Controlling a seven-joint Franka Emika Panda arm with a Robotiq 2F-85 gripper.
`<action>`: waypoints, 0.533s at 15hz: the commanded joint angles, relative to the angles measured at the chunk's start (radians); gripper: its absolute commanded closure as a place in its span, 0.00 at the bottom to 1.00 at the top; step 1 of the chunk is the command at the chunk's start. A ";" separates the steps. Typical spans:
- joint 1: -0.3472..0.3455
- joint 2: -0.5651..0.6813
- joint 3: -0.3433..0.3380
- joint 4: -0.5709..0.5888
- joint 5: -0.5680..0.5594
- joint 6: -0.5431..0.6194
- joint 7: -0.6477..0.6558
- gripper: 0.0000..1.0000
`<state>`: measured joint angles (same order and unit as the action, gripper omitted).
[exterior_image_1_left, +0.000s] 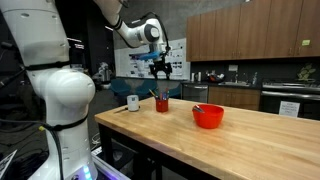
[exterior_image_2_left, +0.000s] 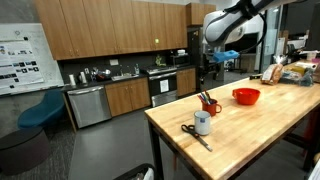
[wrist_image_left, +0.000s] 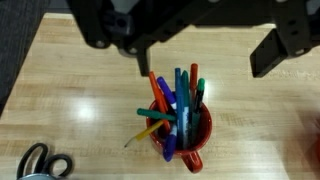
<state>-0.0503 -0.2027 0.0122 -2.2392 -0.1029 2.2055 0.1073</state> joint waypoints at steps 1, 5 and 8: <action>0.006 0.000 -0.006 0.002 -0.001 -0.003 0.000 0.00; 0.006 0.000 -0.006 0.002 -0.001 -0.003 0.000 0.00; 0.007 0.044 0.000 0.036 0.005 0.002 0.037 0.00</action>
<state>-0.0502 -0.1964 0.0122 -2.2382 -0.1008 2.2069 0.1124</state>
